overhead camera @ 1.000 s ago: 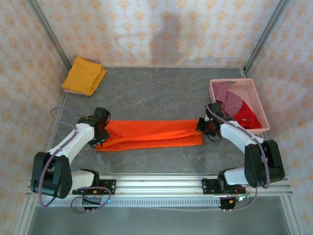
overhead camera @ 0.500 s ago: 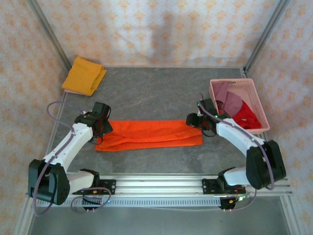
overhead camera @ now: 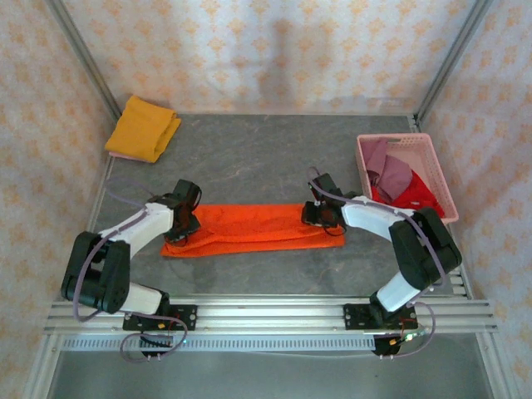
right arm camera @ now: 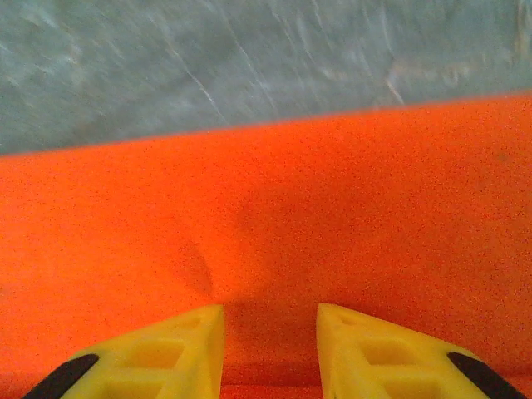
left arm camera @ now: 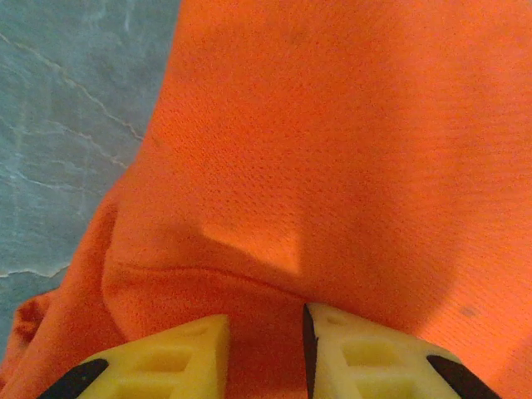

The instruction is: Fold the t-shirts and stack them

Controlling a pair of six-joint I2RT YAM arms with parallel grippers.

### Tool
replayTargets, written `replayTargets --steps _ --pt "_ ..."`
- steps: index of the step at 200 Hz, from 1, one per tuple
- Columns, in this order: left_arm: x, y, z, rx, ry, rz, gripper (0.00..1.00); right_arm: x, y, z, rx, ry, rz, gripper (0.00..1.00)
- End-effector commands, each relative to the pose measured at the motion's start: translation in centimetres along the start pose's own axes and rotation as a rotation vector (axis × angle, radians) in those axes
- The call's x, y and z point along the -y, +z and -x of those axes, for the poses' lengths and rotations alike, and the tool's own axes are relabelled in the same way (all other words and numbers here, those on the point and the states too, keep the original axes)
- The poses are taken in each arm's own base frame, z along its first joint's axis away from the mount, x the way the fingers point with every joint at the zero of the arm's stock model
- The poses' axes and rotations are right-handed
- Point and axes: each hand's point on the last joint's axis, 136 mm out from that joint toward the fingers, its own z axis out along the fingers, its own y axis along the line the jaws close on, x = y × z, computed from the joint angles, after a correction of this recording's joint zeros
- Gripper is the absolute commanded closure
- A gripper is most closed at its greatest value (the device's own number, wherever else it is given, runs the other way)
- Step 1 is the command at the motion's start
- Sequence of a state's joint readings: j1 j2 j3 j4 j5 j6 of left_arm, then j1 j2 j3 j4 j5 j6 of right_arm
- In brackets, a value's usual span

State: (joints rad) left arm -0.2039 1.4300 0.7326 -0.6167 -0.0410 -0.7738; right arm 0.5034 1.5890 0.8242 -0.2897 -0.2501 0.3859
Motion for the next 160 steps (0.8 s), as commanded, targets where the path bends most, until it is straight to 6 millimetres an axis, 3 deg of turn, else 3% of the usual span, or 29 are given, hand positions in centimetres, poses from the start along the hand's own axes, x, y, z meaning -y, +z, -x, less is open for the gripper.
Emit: replayTargets --steps 1,36,73,104,126,160 --pt "-0.5 1.7 -0.2 0.014 -0.015 0.045 0.69 1.5 0.7 -0.8 -0.002 0.039 -0.055 0.67" --pt "-0.1 1.6 0.9 0.04 -0.014 0.053 0.69 2.4 1.4 -2.1 -0.049 0.05 -0.088 0.67" --pt "3.2 1.4 3.4 0.059 0.01 0.004 0.69 2.5 0.8 -3.7 -0.072 0.057 -0.063 0.67" --pt "7.3 1.6 7.1 0.083 0.033 -0.016 0.69 2.1 0.0 -5.7 -0.102 0.026 -0.039 0.67" --pt "11.2 1.8 10.5 0.117 0.028 -0.044 0.69 1.4 -0.1 -7.0 -0.124 -0.003 -0.028 0.66" --pt "17.0 3.4 14.8 0.107 0.04 -0.056 0.69 -0.9 -0.2 -7.9 -0.125 -0.038 0.013 0.66"
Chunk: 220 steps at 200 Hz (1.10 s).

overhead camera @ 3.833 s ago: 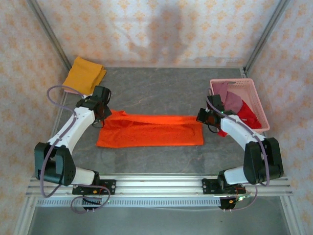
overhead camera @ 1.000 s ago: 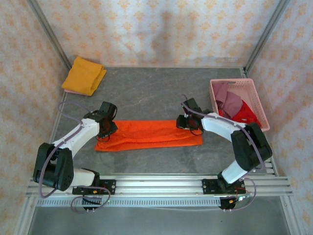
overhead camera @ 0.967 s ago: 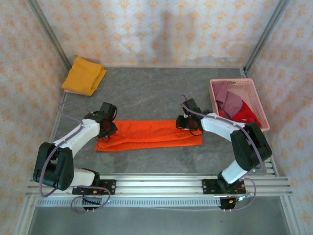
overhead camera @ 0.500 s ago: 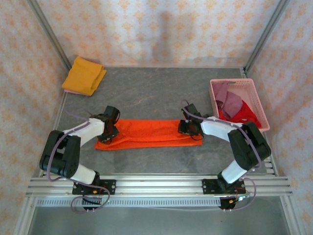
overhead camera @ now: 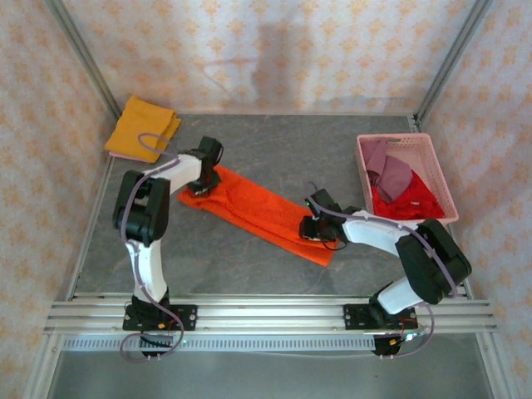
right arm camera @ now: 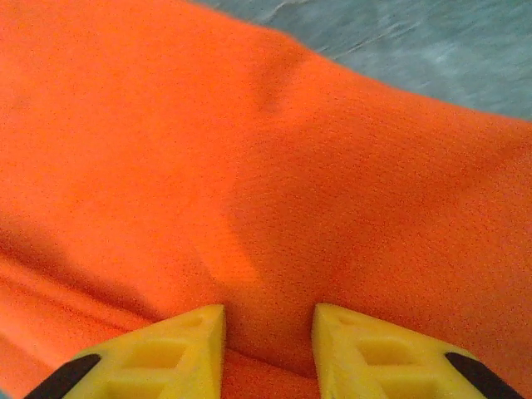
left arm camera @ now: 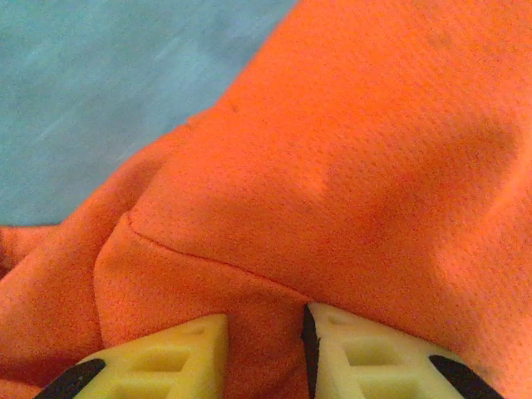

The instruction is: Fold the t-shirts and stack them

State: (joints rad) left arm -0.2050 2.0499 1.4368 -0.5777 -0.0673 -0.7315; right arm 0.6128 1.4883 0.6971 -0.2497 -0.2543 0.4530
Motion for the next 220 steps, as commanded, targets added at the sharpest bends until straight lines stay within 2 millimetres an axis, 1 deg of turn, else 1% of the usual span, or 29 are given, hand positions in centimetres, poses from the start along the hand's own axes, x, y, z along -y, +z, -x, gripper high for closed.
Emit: replayTargets --steps 1,34,46,54,68,86,97,105,115,129,143,153,159,163,168,178,188,199,204,207,217,220 --pt "2.5 0.6 2.4 0.006 0.026 0.013 0.69 0.2 0.5 -3.4 -0.1 -0.002 -0.028 0.66" --pt "6.9 2.5 5.9 0.01 0.075 -0.003 0.68 -3.6 0.6 -3.4 -0.098 -0.062 0.054 0.66" --pt "8.6 3.0 6.7 0.009 0.101 -0.026 0.65 -5.0 0.6 -3.2 -0.105 -0.093 0.084 0.66" --pt "9.6 3.1 7.4 0.012 0.119 -0.046 0.59 -5.8 0.4 -3.1 -0.109 -0.113 0.102 0.66" --pt "11.4 3.0 8.1 0.025 0.161 -0.093 0.38 -6.8 -0.3 -2.5 -0.094 -0.14 0.123 0.64" --pt "13.0 1.5 9.3 0.053 0.172 -0.155 0.17 -8.0 -1.8 -0.9 -0.04 -0.182 0.148 0.62" --pt "13.8 0.1 9.8 0.069 0.199 -0.202 0.08 -8.6 -2.9 0.4 0.006 -0.206 0.148 0.61" --pt "14.4 -1.4 10.2 0.082 0.203 -0.237 0.01 -9.2 -3.6 1.4 0.044 -0.224 0.15 0.59" --pt "14.9 -3.5 10.6 0.098 0.212 -0.275 0.0 -9.7 -4.3 2.7 0.088 -0.242 0.149 0.58" --pt "15.2 -6.5 11.3 0.128 0.22 -0.315 0.0 -10.2 -4.8 4.6 0.15 -0.257 0.139 0.55" --pt "15.0 -9.5 12.0 0.163 0.214 -0.347 0.0 -10.3 -4.9 6.9 0.217 -0.248 0.118 0.52" --pt "14.5 -11.5 12.4 0.192 0.207 -0.359 0.0 -10.1 -4.6 8.6 0.249 -0.227 0.102 0.51" --pt "13.9 -12.3 12.6 0.205 0.199 -0.356 0.0 -9.9 -4.4 9.7 0.264 -0.215 0.092 0.49" --pt "13.6 -13.3 12.8 0.221 0.192 -0.359 0.0 -9.8 -4.2 10.4 0.272 -0.207 0.088 0.49" --pt "13.1 -13.7 12.6 0.228 0.187 -0.353 0.0 -9.8 -4.0 11.3 0.284 -0.196 0.089 0.48" --pt "11.9 -15.1 12.5 0.254 0.168 -0.354 0.0 -9.9 -3.4 13.1 0.297 -0.185 0.092 0.47" --pt "10.4 -15.6 11.8 0.265 0.143 -0.344 0.0 -10.1 -2.6 14.7 0.305 -0.189 0.087 0.47" --pt "8.7 -16.0 10.8 0.282 0.126 -0.34 0.0 -10.5 -1.3 16.3 0.294 -0.207 0.076 0.47" --pt "8.1 -16.0 10.2 0.279 0.089 -0.344 0.0 -10.6 -0.7 17.0 0.289 -0.212 0.072 0.47" --pt "7.5 -16.7 9.9 0.288 0.075 -0.351 0.0 -10.8 -0.3 17.4 0.286 -0.214 0.073 0.47" --pt "6.0 -16.7 8.6 0.289 0.048 -0.359 0.0 -11.5 0.9 18.6 0.274 -0.224 0.086 0.47" --pt "5.5 -16.5 8.0 0.282 0.043 -0.356 0.0 -11.7 1.3 18.9 0.27 -0.227 0.092 0.47"
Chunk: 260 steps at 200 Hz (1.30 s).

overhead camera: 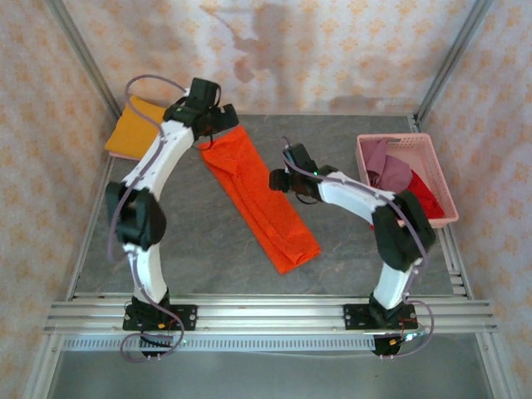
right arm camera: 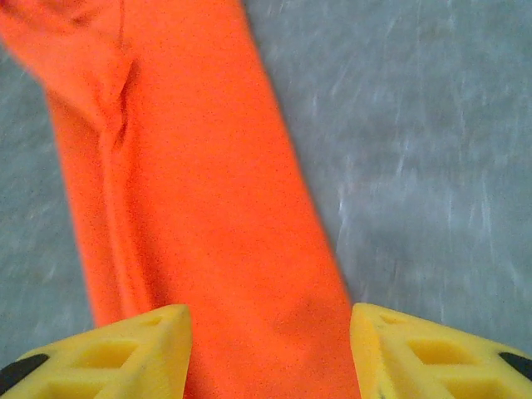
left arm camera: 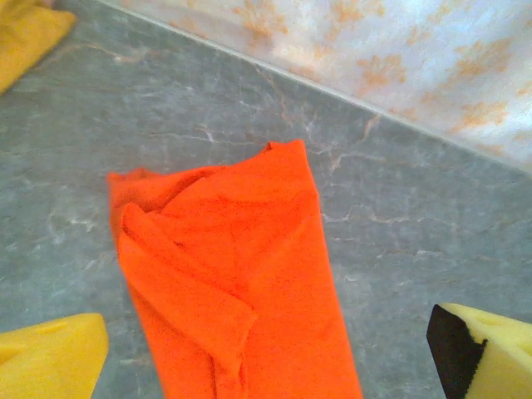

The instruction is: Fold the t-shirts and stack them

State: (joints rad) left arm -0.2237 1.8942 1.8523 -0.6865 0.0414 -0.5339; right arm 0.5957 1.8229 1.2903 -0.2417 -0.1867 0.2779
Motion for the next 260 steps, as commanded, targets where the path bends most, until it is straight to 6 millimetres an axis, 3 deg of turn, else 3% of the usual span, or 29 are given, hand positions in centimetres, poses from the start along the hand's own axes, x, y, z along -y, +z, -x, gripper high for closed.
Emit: replayTargets --steps 1,30,61,97,114,148,216,260 --pt "-3.0 -0.2 -3.0 0.02 -0.076 0.042 0.0 -0.8 3.0 2.4 0.003 -0.058 0.017 0.47" --pt "-7.0 -1.8 -8.4 0.004 -0.145 0.062 0.0 -1.4 7.8 4.2 -0.022 -0.057 0.046 0.47" --pt "-10.6 -3.5 -13.6 -0.042 -0.157 0.09 0.0 -2.4 11.5 6.0 -0.038 -0.059 0.064 0.48" --pt "-13.5 -5.7 -17.1 -0.059 -0.158 0.114 0.0 -2.7 14.6 6.7 -0.052 -0.027 0.07 0.55" --pt "-14.4 -6.3 -18.0 -0.055 -0.162 0.126 0.0 -2.7 15.4 7.0 -0.05 -0.012 0.064 0.67" --pt "-14.6 -6.2 -18.5 -0.067 -0.157 0.121 0.0 -1.4 14.9 7.9 -0.025 0.023 0.022 0.91" --pt "-12.4 -4.6 -18.8 -0.117 -0.162 0.051 0.0 5.9 11.3 8.7 0.059 0.138 -0.091 0.99" --pt "-10.2 -3.5 -20.2 -0.179 -0.145 -0.007 0.0 10.2 8.0 7.3 0.108 0.224 -0.197 0.99"
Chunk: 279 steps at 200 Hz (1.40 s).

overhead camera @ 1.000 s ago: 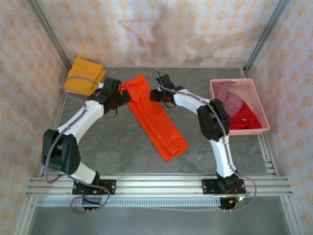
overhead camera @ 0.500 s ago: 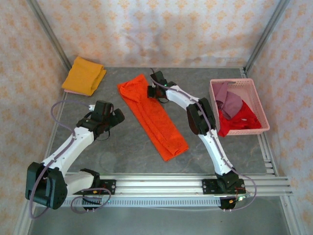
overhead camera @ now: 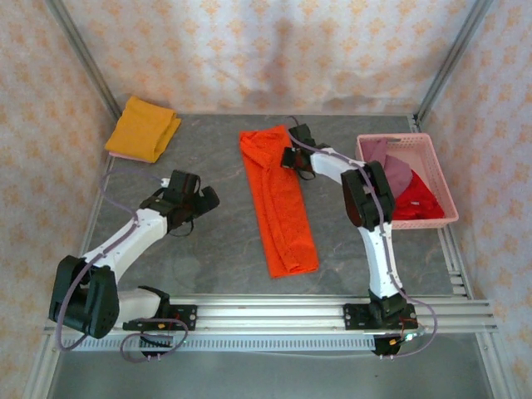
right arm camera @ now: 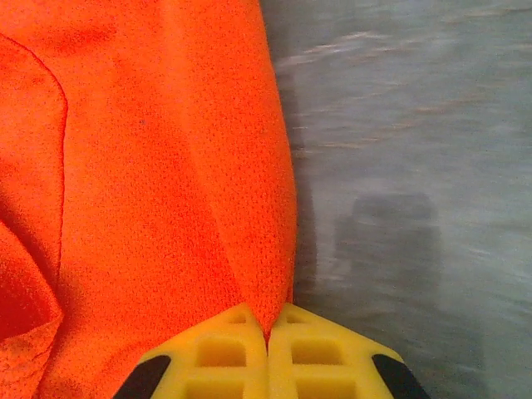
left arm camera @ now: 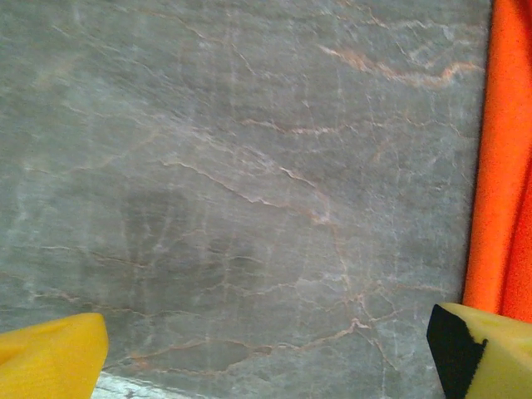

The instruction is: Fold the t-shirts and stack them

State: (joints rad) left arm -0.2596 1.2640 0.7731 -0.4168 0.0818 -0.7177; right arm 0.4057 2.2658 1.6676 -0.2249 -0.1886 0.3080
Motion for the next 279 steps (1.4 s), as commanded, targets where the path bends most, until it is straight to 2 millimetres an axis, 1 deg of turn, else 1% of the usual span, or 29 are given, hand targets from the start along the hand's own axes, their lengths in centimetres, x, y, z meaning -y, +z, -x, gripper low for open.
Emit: replayTargets --steps 1,20,29,42,55,64,78,85,92,102,115,126,152,166,176,196,207,215,250,264,279 --pt "2.5 0.2 0.1 -0.011 -0.002 -0.073 0.0 1.4 -2.8 1.6 0.096 0.056 -0.067 0.99" --pt "3.7 0.6 -0.7 -0.033 0.015 -0.092 0.0 2.9 -4.1 1.3 0.121 0.096 -0.113 0.99" --pt "4.4 0.7 -1.1 -0.046 0.026 -0.104 0.0 3.0 -4.5 1.2 0.13 0.102 -0.108 0.97" --pt "5.5 1.0 -1.9 -0.072 0.045 -0.124 0.0 2.7 -5.2 1.5 0.144 0.104 -0.082 0.86" --pt "6.6 1.3 -3.0 -0.103 0.06 -0.147 0.0 2.2 -6.3 1.9 0.161 0.097 -0.059 0.8" --pt "7.2 1.5 -3.8 -0.122 0.068 -0.163 0.0 1.9 -7.2 2.2 0.176 0.088 -0.046 0.73" --pt "7.8 1.7 -5.2 -0.144 0.087 -0.169 0.0 1.3 -8.6 2.8 0.203 0.067 -0.009 0.6" --pt "7.8 1.9 -5.8 -0.149 0.095 -0.165 0.0 0.7 -9.0 3.0 0.206 0.05 0.018 0.57" --pt "7.8 2.0 -6.3 -0.155 0.1 -0.166 0.0 0.0 -9.0 3.1 0.195 0.031 0.046 0.56" --pt "7.8 2.4 -7.0 -0.167 0.1 -0.167 0.0 -1.1 -8.4 3.0 0.159 0.01 0.09 0.56" --pt "8.0 2.7 -7.9 -0.185 0.099 -0.174 0.0 -2.2 -7.2 2.8 0.12 0.001 0.125 0.55" --pt "8.1 2.7 -8.8 -0.203 0.101 -0.18 0.0 -3.2 -6.1 2.9 0.106 -0.006 0.147 0.57" --pt "8.4 2.3 -10.4 -0.23 0.109 -0.187 0.0 -5.1 -3.5 2.7 0.043 0.004 0.196 0.65" --pt "8.2 2.2 -11.0 -0.238 0.107 -0.183 0.0 -5.7 -2.2 2.4 0.021 0.008 0.206 0.68" --pt "7.9 2.2 -11.4 -0.241 0.106 -0.179 0.0 -5.7 -1.4 2.2 0.006 0.011 0.201 0.71" --pt "7.3 2.3 -11.7 -0.246 0.106 -0.166 0.0 -5.5 0.0 1.2 -0.036 0.018 0.194 0.74" --pt "7.0 2.3 -11.8 -0.245 0.106 -0.16 0.0 -5.4 0.2 0.7 -0.055 0.024 0.199 0.76" --pt "7.0 2.3 -11.8 -0.243 0.11 -0.158 0.0 -5.8 0.1 0.4 -0.067 0.022 0.217 0.76" --pt "7.1 2.4 -11.6 -0.236 0.117 -0.155 0.0 -8.1 -1.3 -0.7 -0.098 -0.024 0.291 0.75" --pt "7.2 2.4 -11.6 -0.238 0.12 -0.153 0.0 -8.1 -1.7 -0.7 -0.086 -0.033 0.27 0.74" --pt "7.3 2.4 -11.5 -0.238 0.123 -0.153 0.0 -7.5 -2.1 -0.4 -0.06 -0.034 0.24 0.68"
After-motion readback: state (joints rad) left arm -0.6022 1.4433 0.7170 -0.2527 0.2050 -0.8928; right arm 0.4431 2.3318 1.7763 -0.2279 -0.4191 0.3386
